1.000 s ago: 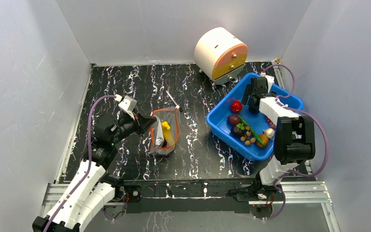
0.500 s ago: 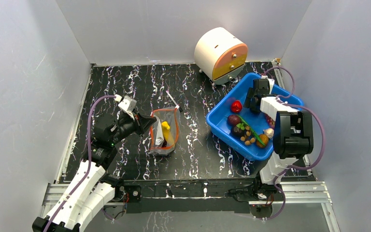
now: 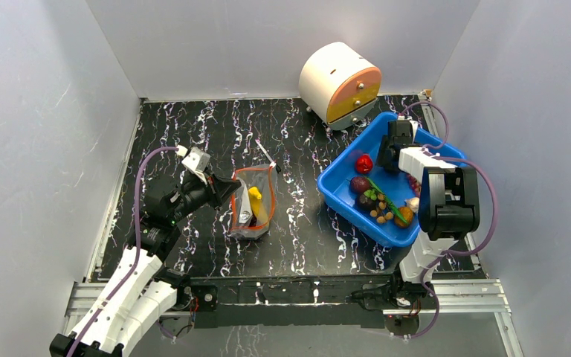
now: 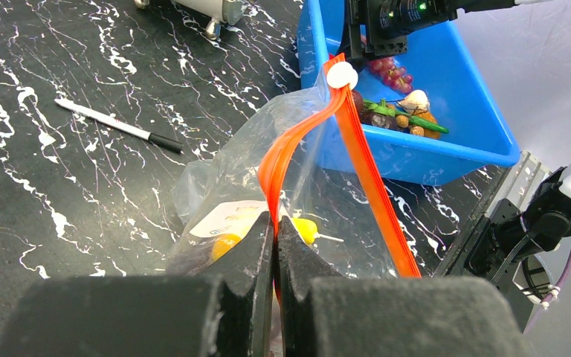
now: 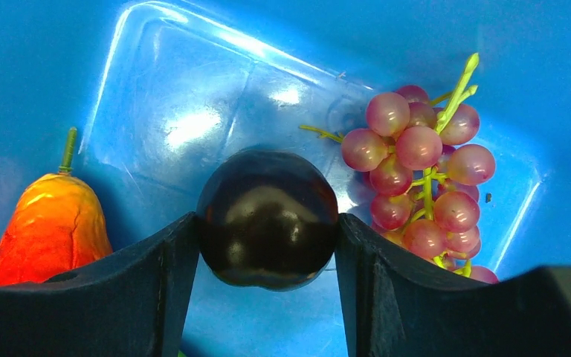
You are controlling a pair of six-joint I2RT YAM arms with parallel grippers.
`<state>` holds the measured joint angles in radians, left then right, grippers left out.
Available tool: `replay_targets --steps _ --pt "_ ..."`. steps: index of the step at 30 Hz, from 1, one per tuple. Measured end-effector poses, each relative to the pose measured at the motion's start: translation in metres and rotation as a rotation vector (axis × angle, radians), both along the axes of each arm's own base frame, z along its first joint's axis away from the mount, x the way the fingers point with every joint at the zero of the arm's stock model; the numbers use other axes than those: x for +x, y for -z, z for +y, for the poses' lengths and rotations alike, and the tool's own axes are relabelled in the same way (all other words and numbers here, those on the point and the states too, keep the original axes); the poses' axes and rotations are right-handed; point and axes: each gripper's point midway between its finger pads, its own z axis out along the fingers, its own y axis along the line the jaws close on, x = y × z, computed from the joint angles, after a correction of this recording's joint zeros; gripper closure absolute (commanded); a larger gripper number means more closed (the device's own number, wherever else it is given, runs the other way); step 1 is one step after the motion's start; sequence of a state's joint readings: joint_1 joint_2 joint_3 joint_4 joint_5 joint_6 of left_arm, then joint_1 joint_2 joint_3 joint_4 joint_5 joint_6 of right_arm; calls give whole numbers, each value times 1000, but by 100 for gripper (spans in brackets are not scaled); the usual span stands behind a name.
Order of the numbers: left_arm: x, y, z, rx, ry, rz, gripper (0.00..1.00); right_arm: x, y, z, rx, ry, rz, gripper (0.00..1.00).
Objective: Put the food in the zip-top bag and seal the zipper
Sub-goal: Pick up the fake fruit from the bin.
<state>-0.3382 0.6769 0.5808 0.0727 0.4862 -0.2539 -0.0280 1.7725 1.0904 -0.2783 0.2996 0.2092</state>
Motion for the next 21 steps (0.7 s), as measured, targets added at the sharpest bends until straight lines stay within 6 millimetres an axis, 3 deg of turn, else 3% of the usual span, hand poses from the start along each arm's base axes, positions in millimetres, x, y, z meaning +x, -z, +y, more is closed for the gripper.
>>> replay_targets --steps 8,14,21 --pt "0 0 0 2 0 -2 100 0 -6 2 12 2 -14 48" --pt "-2 -2 2 3 -3 -14 100 2 -30 5 33 12 -76 48" --pt "-1 -3 2 4 -7 -16 100 -13 -59 14 81 13 -120 50"
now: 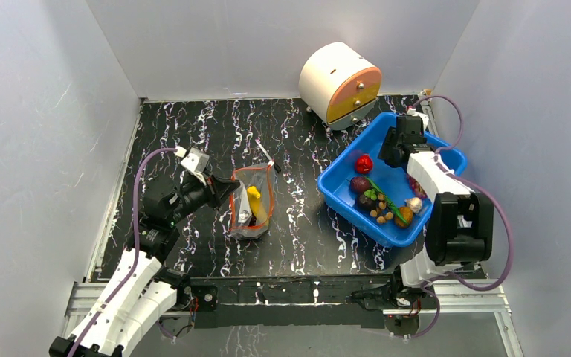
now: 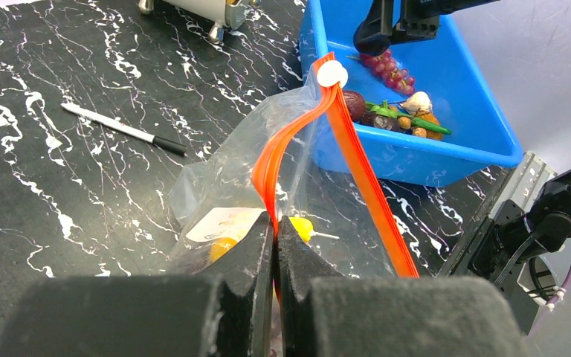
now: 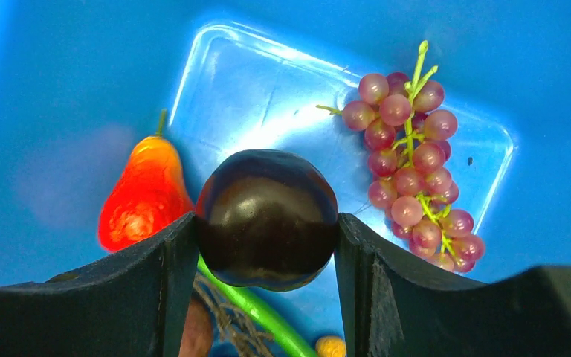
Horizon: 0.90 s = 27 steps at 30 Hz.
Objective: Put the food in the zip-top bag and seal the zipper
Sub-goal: Pick up the fake fruit from the bin, then place the fake fruit in the zipper food storage bag.
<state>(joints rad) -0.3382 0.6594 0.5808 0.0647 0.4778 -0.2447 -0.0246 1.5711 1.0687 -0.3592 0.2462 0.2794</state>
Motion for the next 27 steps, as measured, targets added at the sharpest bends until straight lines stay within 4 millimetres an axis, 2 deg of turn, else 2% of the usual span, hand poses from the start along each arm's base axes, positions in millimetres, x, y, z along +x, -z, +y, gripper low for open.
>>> replay_targets --steps 6,13,22,25,27 --pt "1 2 -1 2 1 7 100 -14 -24 20 69 -19 -31 50" --pt "1 3 -1 3 2 10 100 -35 -70 79 122 -150 -117 50" --pt "3 6 -2 6 3 22 100 -70 -110 129 214 -299 -187 49" --pt "4 7 -1 6 0 26 100 -88 -128 153 285 -390 -222 49" --pt "5 9 -2 -1 -3 49 100 -103 -132 167 341 -443 -224 48"
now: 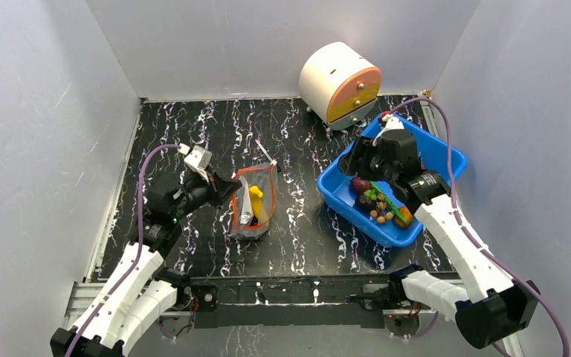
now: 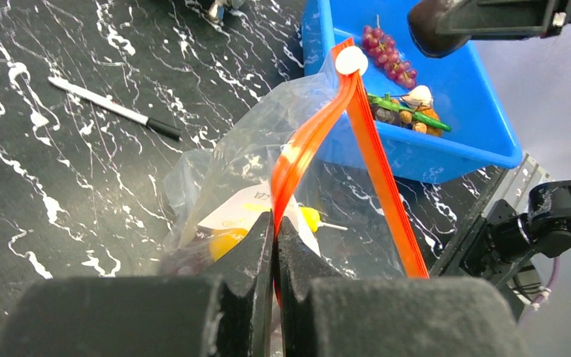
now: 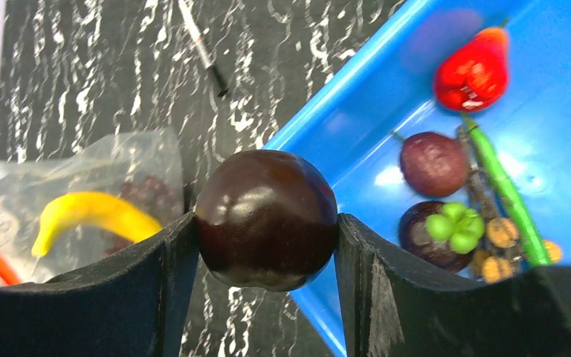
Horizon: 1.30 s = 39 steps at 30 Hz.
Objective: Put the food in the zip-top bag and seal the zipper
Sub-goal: Place the fake fruit in the zipper food storage bag.
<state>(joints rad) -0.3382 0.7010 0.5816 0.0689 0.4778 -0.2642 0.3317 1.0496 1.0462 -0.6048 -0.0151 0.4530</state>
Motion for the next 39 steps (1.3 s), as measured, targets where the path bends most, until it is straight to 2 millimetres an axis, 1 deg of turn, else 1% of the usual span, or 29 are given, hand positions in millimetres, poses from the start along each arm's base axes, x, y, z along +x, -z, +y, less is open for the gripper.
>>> replay_targets --steps 2,4,6,7,8,10,11,12,13,15,18,21,23,27,34,39 --pt "1 2 -1 -7 -5 50 100 -13 0 18 49 -63 16 48" --pt "4 -4 -3 -21 -11 89 100 -29 0 42 95 -145 37 48" --pt "5 -15 -5 -36 -17 128 100 -43 -6 65 141 -216 40 47" --pt "4 -17 -5 -36 -20 151 100 -48 -9 75 159 -248 37 47" --pt "3 -21 -5 -37 -27 189 100 -59 -14 93 180 -295 42 47" --pt "3 -21 -6 -38 -32 230 100 -69 -18 112 196 -350 54 47" --pt "2 -19 -7 -41 -34 261 100 -76 -24 126 206 -389 52 47" --pt "2 -18 -7 -43 -34 278 100 -81 -29 135 217 -412 45 46" --pt "2 -17 -7 -43 -35 283 100 -83 -32 140 224 -424 42 46" --pt "1 -15 -9 -44 -29 313 100 -97 -44 160 256 -483 21 46" --pt "0 -13 -11 -46 -22 344 100 -116 -56 190 301 -570 4 46" --pt "-2 -13 -12 -48 -17 359 100 -129 -56 212 307 -617 8 45" --pt "-3 -14 -12 -49 -13 365 100 -133 -53 226 298 -633 6 45" --pt "-5 -17 -12 -48 -10 371 100 -134 -43 239 272 -628 4 45" --pt "-9 -14 -12 -43 -4 391 100 -116 -31 247 235 -563 -9 44" --pt "-11 -15 -12 -41 -1 400 100 -108 -22 249 210 -534 -7 44"
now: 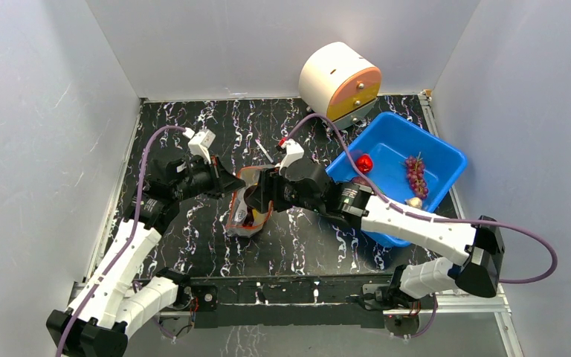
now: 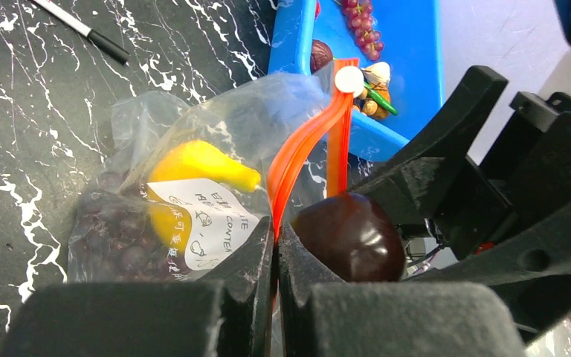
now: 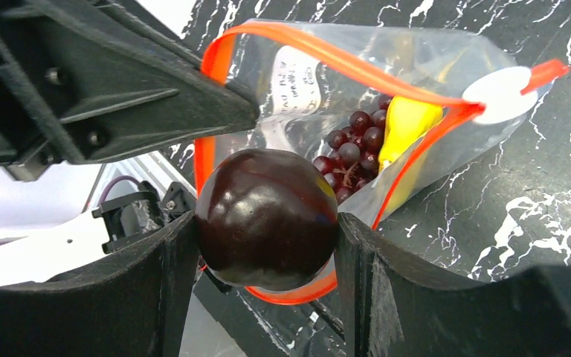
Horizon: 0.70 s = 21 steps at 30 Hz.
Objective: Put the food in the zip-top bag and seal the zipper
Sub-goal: Place the fake fruit in the zipper food storage bag.
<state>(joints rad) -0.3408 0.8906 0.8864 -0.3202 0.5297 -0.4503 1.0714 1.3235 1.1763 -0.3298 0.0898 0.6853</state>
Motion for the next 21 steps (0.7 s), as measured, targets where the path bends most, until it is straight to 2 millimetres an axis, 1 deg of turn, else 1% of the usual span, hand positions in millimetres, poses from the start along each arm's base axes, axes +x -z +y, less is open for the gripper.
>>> replay_targets --steps 5,10,12,16,21 --pt "-1 -3 0 -3 4 -1 100 6 10 0 -29 29 -1 43" --pt "-3 -4 0 -2 8 7 100 11 11 -1 -42 52 -8 42" --pt "-3 -3 0 -1 8 11 100 14 11 0 -46 60 -11 40" --pt "-4 -3 0 -1 8 13 100 18 18 0 -69 79 -11 38" --pt "-4 -3 0 -1 6 16 100 19 24 -1 -94 87 -3 33"
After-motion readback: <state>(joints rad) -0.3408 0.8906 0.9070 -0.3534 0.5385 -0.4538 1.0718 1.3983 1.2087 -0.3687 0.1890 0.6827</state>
